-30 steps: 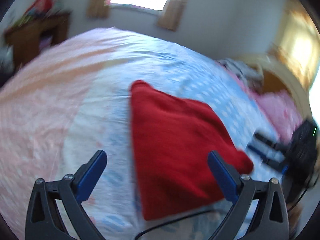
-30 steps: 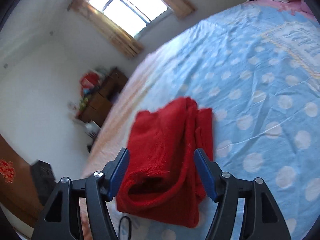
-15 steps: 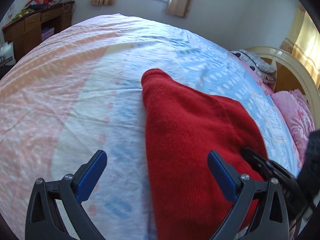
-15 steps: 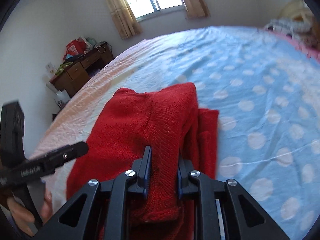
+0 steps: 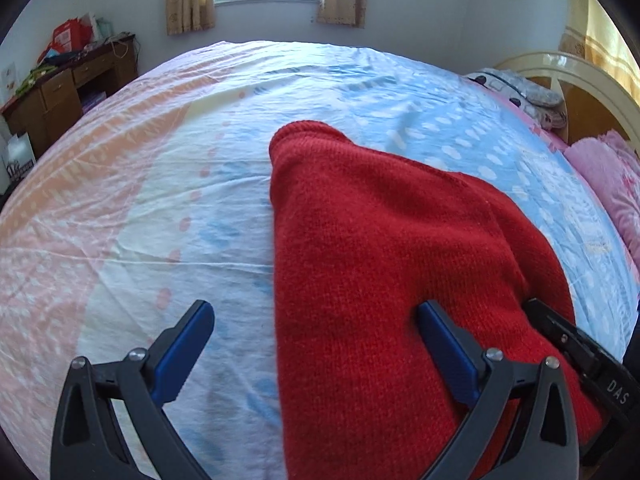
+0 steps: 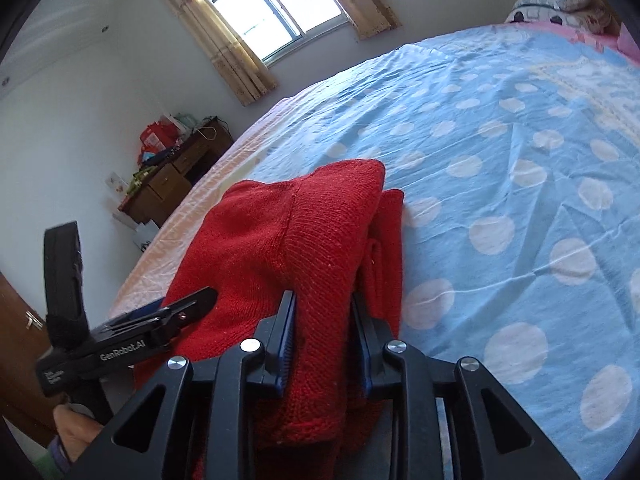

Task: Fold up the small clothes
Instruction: 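Grasp the folded red sweater's end with the right tool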

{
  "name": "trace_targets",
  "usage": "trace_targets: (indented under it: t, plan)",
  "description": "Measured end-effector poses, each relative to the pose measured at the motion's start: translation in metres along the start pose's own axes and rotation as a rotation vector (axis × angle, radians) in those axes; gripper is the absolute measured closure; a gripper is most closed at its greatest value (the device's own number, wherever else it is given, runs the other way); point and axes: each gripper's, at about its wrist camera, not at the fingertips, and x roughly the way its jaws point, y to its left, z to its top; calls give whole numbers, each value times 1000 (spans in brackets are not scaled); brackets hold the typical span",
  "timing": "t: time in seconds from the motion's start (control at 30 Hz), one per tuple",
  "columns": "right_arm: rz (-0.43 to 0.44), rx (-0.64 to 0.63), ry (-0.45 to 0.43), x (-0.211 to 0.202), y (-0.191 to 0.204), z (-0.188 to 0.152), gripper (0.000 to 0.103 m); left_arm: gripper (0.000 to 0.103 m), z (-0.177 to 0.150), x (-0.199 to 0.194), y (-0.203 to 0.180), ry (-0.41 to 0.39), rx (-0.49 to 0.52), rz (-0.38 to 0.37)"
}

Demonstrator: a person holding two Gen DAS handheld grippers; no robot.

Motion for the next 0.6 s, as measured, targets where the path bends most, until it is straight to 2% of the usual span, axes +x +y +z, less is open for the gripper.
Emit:
trace_targets:
  t: [0.2,0.3,0.33,0.43,0.5,0.6]
  plan:
    - [31,32,-8,-2,-1,-2,73,0,-4,-1,-8,-47,48,31]
    - [-1,7,-5,-7,6,-1,69,0,-3,-1,-9,-49,58,34]
    - [-15,-1,-9,-11,8,-1,65,0,-3,-1,-7,-43,51,28]
    - [-63,28,-40,-24,10,1,38,0,-1,1,-1,-19,23,5]
    - [-50,49,-63,-31,9,3,36,0,0,2,1,8,-1,-16]
    - [-39,89,-41,-34,3,15,36,0,9,0,8,80,-15,-77]
